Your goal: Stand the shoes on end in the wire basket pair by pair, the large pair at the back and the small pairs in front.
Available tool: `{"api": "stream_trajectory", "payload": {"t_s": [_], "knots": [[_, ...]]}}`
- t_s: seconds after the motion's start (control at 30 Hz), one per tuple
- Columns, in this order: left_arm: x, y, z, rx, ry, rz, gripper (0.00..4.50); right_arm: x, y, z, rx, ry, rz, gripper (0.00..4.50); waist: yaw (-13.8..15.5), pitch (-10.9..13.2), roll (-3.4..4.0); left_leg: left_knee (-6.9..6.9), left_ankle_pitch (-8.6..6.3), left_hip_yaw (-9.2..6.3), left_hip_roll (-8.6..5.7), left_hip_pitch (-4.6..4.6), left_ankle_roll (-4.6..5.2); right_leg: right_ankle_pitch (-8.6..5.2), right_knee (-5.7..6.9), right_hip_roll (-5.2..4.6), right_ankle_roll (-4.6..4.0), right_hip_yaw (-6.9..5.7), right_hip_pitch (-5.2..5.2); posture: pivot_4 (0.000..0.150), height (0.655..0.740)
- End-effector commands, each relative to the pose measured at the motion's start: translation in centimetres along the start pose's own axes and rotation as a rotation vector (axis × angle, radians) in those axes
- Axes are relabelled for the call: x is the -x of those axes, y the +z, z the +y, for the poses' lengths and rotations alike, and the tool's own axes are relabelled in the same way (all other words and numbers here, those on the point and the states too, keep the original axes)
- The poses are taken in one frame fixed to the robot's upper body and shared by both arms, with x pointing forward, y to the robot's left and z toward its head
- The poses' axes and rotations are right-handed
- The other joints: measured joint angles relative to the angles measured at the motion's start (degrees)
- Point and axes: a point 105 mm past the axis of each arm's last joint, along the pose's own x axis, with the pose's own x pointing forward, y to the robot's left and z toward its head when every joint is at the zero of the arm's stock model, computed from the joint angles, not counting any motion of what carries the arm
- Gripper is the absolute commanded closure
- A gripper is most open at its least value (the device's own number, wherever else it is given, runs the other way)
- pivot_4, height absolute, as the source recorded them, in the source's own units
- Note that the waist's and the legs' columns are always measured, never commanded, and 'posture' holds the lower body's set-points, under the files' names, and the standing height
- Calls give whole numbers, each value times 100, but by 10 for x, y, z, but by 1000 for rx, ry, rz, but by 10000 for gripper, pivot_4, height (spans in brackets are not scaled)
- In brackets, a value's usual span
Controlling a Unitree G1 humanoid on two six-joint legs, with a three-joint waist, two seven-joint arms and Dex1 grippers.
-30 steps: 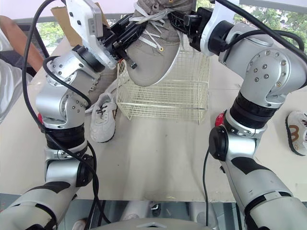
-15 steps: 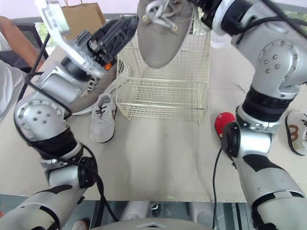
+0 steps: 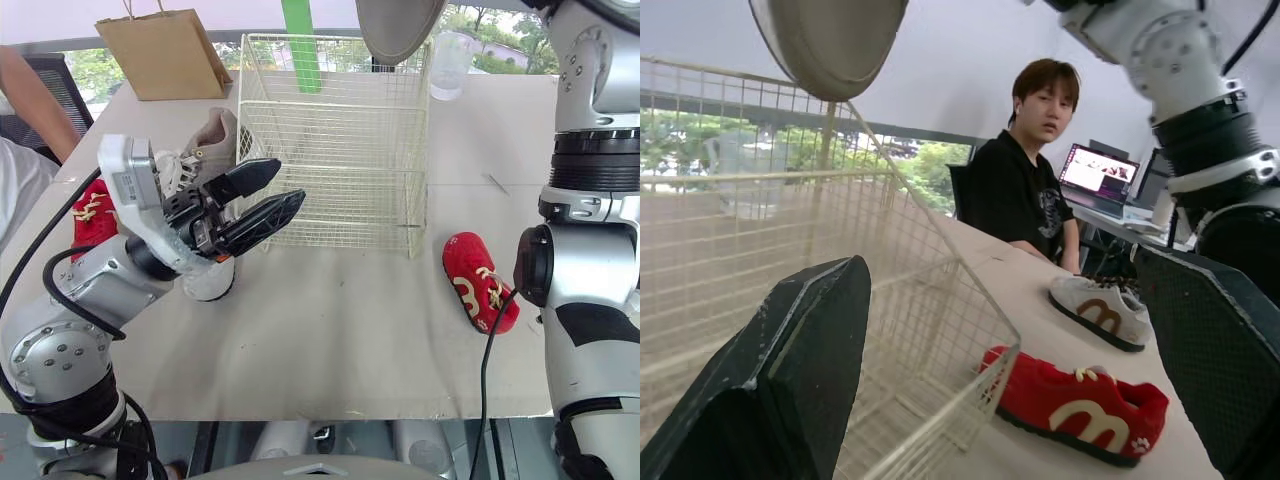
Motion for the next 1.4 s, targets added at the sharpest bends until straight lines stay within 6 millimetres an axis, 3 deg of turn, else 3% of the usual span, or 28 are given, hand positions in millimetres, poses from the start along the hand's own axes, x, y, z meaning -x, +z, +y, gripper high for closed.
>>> {"api": "stream_trajectory", "payload": {"t_s": [0.03, 0.27, 0.7, 0.73, 1.0, 1.07, 1.13, 1.23, 1.4], "knots": [[8, 17, -1, -72, 1, -52, 0, 2, -4, 3, 85, 39, -45, 43477, 7, 0, -1, 0, 0, 0, 0, 0, 0, 0, -1, -1, 0, -1, 1, 1500, 7400], [14, 20, 10, -113, 53, -39, 0, 21, -50, 16, -20, 114, 51, 43524, 99, 0, -1, 0, 0, -8, -5, -2, 1, 0, -6, -7, 0, -13, 8, 1500, 7400], [23, 17, 22, -136, 91, -12, 0, 68, -119, 56, -254, 40, 230, 43693, 171, -1, -1, 0, 0, -19, -4, -1, 1, -1, -14, -15, 0, -28, 19, 1500, 7400], [23, 17, 23, -136, 91, -12, 0, 70, -121, 58, -280, 37, 233, 38721, 171, -1, -1, 0, -1, -19, -4, -1, 1, -1, -15, -14, 0, -29, 20, 1500, 7400], [27, 17, 35, -128, 119, 5, 0, 79, -111, 56, -326, 24, 230, 1011, 136, -2, -3, 1, -9, -15, -4, 19, 15, 0, -5, -2, 0, -24, 30, 1500, 7400], [30, 17, 40, -119, 141, 6, 0, 82, -107, 55, -297, 30, 233, 110, 141, -2, -3, 1, -13, -17, -4, 22, 23, 0, -1, 2, -1, -25, 32, 1500, 7400], [39, 21, 57, -131, 229, 18, 0, 89, -88, 52, -191, 51, 195, 110, 154, -2, -3, 1, -14, -19, -4, 21, 23, 0, 0, 4, -1, -26, 32, 1500, 7400], [59, 25, 86, -146, 357, 65, 0, 102, -58, 63, -108, 159, 98, 110, 158, -2, -2, 0, -14, -24, -4, 15, 24, -1, -6, 5, -1, -31, 31, 1500, 7400], [101, 30, 139, -104, 523, 261, 0, 142, -30, 106, -194, 482, 118, 110, 141, -1, -4, 0, -17, -25, -3, 16, 29, -1, -15, 7, -1, -40, 33, 1500, 7400]]}}
